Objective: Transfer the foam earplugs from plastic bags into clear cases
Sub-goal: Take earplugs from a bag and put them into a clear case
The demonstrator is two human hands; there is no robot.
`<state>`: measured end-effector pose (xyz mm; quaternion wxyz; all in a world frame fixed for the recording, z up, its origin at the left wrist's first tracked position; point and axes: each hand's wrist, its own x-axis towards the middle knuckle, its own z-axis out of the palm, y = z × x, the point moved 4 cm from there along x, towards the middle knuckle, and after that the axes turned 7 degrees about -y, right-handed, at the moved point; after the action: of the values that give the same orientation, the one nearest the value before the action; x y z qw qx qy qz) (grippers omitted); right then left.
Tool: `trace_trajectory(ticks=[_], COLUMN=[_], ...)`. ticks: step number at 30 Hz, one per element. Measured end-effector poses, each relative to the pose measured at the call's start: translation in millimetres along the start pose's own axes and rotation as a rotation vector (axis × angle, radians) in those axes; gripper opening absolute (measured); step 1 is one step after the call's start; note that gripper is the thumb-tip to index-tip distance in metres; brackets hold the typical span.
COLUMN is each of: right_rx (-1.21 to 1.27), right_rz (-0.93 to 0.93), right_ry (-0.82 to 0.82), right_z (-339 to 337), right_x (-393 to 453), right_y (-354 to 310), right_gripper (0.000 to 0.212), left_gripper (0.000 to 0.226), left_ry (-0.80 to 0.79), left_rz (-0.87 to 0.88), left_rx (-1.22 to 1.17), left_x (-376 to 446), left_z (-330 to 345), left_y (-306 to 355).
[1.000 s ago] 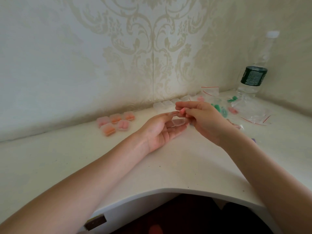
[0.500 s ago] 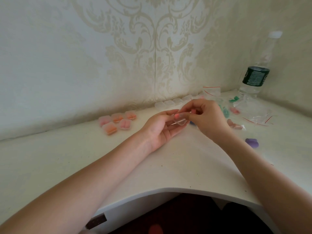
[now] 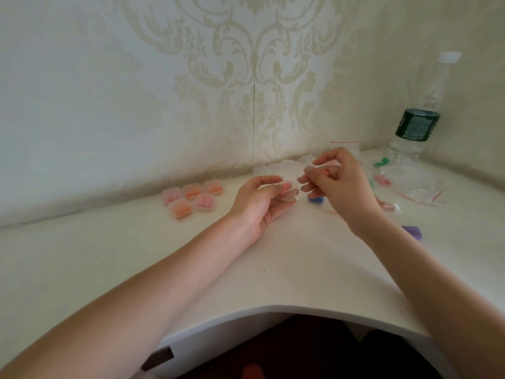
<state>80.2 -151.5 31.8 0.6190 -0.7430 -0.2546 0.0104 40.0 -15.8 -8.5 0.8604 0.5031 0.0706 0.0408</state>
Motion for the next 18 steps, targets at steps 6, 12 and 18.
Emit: trace_trajectory(ticks=[6,12,18], right_rx=[-0.11,-0.186,-0.307], right_rz=[-0.099,-0.091,-0.189], right_ry=[-0.072,-0.091,-0.012], right_z=[7,13,11], right_x=[-5,-2,-7], right_y=[-12,-3,-4], right_gripper=[0.013,0.012,0.028], left_gripper=[0.03,0.024,0.025], left_ry=[-0.003,0.016,0.011], left_rz=[0.025,0.071,0.06], left_rx=[0.069,0.07,0.147], left_x=[0,-2,-4], left_z=[1,2,4], left_y=[-2,-1,1])
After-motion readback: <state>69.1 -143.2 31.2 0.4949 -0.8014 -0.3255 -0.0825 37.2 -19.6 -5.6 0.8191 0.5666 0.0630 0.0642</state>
